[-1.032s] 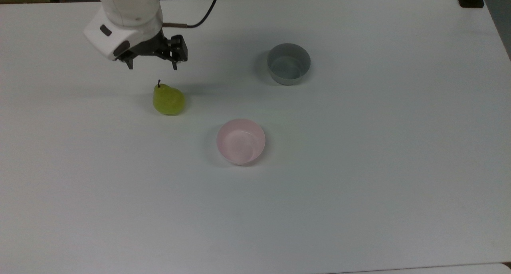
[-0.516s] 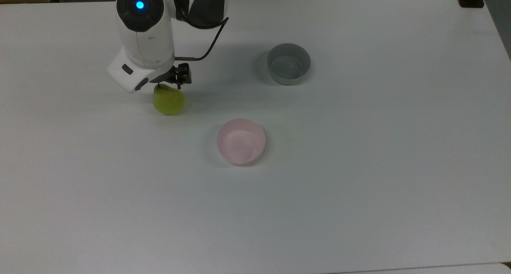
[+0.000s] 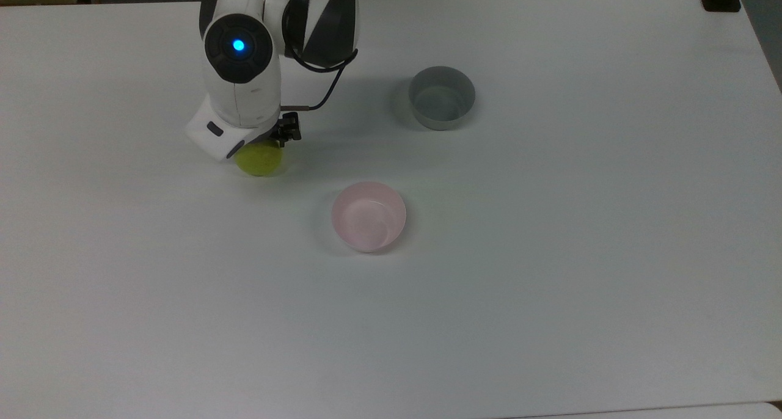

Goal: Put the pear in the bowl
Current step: 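Close the gripper around the pear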

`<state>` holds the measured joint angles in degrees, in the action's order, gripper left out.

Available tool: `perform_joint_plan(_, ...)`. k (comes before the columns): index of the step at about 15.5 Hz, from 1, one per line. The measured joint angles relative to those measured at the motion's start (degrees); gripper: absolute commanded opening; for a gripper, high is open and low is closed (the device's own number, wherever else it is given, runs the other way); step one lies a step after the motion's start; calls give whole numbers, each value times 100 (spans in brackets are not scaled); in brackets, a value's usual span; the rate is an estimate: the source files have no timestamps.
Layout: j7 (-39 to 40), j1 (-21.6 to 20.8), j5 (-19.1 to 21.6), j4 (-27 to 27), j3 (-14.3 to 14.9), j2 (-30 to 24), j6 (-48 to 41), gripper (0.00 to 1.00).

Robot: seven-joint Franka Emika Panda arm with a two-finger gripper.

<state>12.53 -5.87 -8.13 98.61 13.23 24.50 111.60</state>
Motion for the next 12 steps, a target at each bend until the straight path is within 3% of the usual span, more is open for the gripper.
perform_joint_plan(1,0,-15,0,2,0,56,119,100)
perform_joint_plan(2,0,-27,0,8,0,82,185,94)
perform_joint_plan(6,0,-53,0,55,0,112,233,58)
perform_joint_plan(12,0,-58,-2,31,2,-3,235,57)
